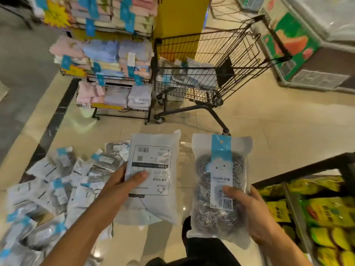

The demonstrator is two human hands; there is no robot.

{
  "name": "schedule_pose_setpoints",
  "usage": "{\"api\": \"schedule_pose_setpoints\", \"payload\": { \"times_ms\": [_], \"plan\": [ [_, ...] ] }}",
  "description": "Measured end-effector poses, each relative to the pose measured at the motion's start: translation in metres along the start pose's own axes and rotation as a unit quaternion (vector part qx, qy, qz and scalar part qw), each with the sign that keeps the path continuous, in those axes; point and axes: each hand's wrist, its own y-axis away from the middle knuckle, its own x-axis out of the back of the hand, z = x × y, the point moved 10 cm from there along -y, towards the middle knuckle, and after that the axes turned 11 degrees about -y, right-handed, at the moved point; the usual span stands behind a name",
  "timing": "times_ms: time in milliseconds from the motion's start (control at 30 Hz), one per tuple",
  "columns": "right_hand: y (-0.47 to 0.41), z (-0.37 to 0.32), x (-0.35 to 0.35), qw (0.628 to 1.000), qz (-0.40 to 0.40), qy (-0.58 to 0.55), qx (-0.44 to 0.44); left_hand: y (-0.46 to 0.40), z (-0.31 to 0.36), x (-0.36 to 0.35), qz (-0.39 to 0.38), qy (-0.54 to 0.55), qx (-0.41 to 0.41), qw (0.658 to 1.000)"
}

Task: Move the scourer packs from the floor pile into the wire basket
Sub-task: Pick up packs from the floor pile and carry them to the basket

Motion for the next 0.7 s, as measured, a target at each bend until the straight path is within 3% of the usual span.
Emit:
{"api": "schedule_pose_setpoints", "payload": {
  "times_ms": [300,700],
  "plan": [
    [-0.125,-0.117,0.041,1.0,0.006,0.013,-0.023,-0.109,0.065,-0.119,0.029,0.024,0.012,0.999],
    [-0.286,-0.22,-0.022,0.995,-0.065,0.051,-0.047,-0.26,0.145,-0.127,0.057,0.022,0.039,0.997]
  ]
}}
